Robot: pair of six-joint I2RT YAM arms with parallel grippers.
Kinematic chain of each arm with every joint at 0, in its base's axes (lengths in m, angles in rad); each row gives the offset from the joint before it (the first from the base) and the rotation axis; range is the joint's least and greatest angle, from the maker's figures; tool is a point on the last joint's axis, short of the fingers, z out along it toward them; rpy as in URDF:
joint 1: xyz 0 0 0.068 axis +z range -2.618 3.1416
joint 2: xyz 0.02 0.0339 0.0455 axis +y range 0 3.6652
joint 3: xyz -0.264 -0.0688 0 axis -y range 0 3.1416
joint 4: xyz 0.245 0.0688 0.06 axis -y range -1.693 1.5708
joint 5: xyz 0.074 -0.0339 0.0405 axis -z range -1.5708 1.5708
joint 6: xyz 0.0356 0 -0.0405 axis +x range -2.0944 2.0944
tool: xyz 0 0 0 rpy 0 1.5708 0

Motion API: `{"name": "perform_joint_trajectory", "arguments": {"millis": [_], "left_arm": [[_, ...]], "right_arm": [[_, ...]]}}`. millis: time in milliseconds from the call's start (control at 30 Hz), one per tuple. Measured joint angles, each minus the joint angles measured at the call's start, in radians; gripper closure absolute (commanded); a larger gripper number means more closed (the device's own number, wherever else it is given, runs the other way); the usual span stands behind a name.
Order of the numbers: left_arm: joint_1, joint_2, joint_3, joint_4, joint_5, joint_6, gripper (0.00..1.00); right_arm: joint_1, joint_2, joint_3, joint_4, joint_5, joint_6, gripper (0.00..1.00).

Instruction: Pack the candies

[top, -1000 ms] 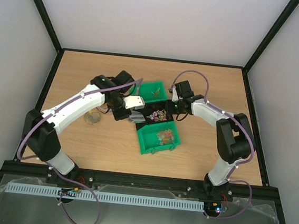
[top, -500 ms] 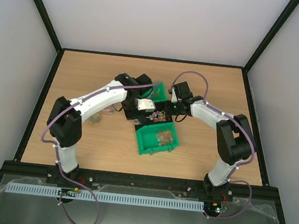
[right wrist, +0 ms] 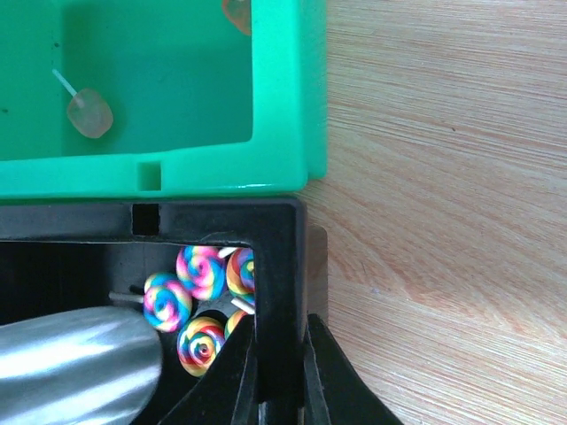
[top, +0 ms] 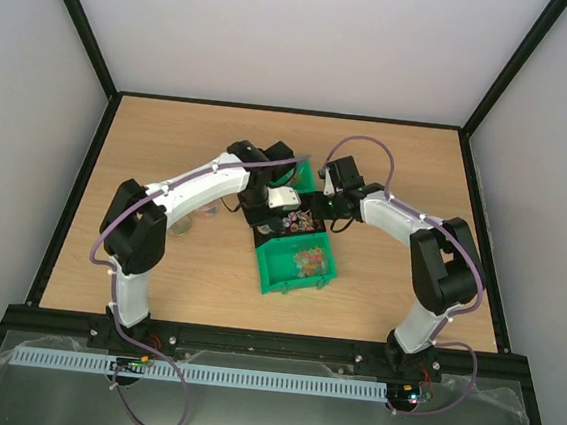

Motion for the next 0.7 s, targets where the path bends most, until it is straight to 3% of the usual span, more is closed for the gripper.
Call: {"name": "perform_joint_trajectory", "arguments": {"millis": [700], "left_arm": [[0.008,-0.064,-0.272,0.508,0.074,-0.064,0.98]], "right_arm": [[-0.016,-0.016,-0.031,0.03,-0.015,0.008,0.99]]}}
